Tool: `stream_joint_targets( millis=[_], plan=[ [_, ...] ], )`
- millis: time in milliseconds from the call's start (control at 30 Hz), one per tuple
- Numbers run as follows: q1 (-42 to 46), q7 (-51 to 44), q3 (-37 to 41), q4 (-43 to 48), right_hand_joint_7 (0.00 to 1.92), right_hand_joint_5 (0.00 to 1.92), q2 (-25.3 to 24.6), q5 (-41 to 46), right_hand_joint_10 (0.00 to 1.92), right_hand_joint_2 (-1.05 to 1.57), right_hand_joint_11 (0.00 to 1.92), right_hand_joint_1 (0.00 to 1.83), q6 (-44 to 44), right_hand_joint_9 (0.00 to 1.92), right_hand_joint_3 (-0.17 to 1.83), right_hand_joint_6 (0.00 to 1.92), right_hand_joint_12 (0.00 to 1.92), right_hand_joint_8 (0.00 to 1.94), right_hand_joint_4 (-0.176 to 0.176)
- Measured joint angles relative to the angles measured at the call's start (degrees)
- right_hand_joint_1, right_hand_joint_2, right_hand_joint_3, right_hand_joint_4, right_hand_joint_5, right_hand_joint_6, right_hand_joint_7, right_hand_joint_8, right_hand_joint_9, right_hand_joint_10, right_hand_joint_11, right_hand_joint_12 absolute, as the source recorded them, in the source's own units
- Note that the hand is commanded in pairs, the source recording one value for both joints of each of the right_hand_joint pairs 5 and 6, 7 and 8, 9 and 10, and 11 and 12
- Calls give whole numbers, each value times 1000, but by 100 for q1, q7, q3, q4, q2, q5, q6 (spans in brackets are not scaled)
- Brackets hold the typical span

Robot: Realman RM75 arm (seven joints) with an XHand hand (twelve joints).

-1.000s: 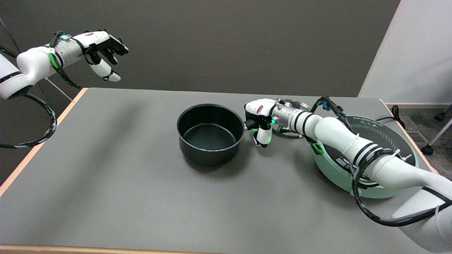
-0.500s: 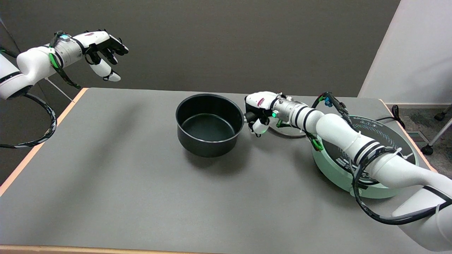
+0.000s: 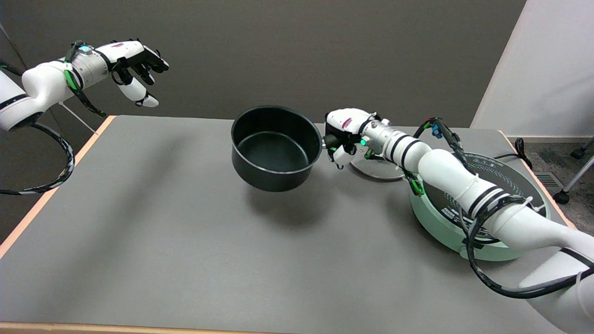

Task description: Pick up the pot.

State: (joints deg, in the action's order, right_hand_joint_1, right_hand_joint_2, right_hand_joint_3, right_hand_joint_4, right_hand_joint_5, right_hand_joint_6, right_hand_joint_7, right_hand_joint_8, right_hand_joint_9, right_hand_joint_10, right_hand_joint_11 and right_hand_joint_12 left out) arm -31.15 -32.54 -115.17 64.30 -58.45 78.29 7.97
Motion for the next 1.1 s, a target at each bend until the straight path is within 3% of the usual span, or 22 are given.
stream_joint_targets(
  millis=[333,633,1100],
  plan=[
    [555,8,516,704,1920,1920,158,4,1920,619,1920,1268,-591,1920,1245,1920,1920,1920,-41],
    [1278,3,1178,1499,1920,1920,590,5,1920,614,1920,1267,-1114,1920,1257,1920,1920,1920,-42],
    [2692,36,2954,2435,1883,1883,1353,211,1883,493,1883,1275,-1113,1883,1383,1883,1883,1883,-54]
  ],
)
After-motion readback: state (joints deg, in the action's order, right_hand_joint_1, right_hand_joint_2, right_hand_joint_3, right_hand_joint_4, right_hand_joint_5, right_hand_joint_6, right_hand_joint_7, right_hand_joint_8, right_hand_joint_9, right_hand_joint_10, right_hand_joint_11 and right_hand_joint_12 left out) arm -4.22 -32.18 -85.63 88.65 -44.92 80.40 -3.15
